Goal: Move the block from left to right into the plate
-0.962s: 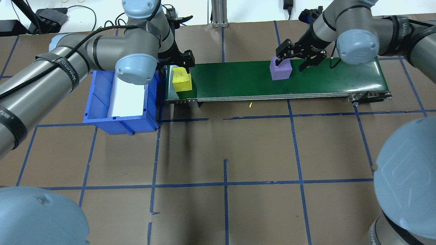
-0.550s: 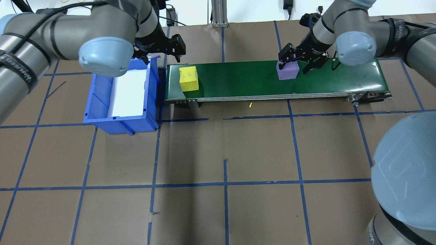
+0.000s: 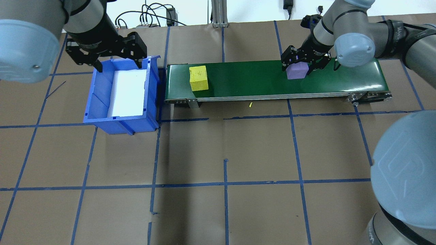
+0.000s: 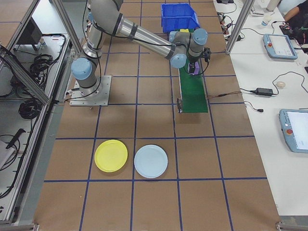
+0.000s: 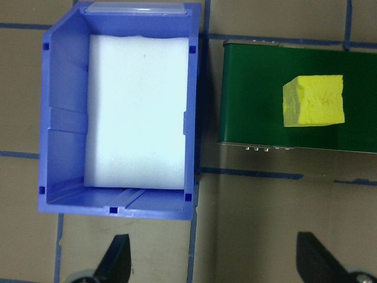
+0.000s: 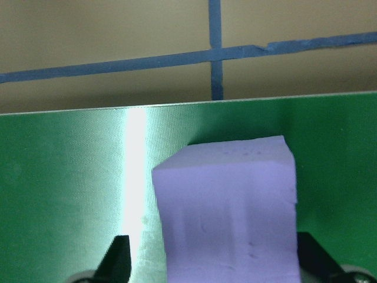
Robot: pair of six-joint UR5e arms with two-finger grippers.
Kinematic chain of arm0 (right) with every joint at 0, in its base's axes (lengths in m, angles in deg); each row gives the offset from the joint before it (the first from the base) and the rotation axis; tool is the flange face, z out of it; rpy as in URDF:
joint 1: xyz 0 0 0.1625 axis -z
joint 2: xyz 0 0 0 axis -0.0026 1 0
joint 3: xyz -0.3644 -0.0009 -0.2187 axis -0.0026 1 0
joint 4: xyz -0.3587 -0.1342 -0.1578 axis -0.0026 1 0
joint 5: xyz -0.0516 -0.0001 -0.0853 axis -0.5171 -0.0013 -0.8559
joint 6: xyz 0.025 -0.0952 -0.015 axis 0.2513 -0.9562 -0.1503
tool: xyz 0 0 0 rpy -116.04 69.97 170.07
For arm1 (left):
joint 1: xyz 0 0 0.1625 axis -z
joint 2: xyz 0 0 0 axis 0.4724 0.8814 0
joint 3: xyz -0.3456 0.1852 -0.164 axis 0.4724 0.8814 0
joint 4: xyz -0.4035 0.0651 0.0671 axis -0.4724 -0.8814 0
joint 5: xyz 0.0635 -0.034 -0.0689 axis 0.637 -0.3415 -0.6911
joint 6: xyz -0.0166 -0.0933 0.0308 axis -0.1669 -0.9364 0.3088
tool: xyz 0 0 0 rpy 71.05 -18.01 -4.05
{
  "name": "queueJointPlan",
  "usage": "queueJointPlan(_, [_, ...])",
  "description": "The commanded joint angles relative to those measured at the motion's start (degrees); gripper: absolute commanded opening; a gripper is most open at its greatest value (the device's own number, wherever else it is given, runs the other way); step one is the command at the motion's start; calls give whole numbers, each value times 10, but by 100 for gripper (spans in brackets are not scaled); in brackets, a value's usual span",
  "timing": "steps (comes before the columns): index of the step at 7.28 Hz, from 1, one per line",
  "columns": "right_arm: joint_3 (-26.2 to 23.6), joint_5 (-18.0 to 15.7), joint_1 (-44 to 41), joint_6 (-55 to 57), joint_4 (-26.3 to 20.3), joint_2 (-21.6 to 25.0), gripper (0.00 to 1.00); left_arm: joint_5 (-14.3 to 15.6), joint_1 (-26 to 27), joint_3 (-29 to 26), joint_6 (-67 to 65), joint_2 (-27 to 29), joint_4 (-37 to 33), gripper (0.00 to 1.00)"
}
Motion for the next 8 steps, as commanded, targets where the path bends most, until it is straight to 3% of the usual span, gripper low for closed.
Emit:
queueJointPlan(1, [-1,-73,1,-41,26,1,69,3,-38,6,47,-23,-53,100])
queueJointPlan(2, [-1,-95,1,-45,25,7,40,-4,-40,12,46,-22,-45,100])
queueJointPlan(3, [4,-136,10,-71,24,10,21,-25,-40,13,40,-21,-38,100])
queueJointPlan(4, [1,-149,42,-122,23,21,14,-36,-42,14,49,-23,-39,100])
queueJointPlan(6, [-5,-174,135,-260,13,58,14,-35,-64,12,48,-24,-39,100])
queueJointPlan(7, [-11,-205,204,-368,-15,88,14,-37,-75,13,48,-24,-39,100])
queueJointPlan(8, [-26,-211,294,-471,-38,114,14,-38,-73,14,48,-24,-40,100])
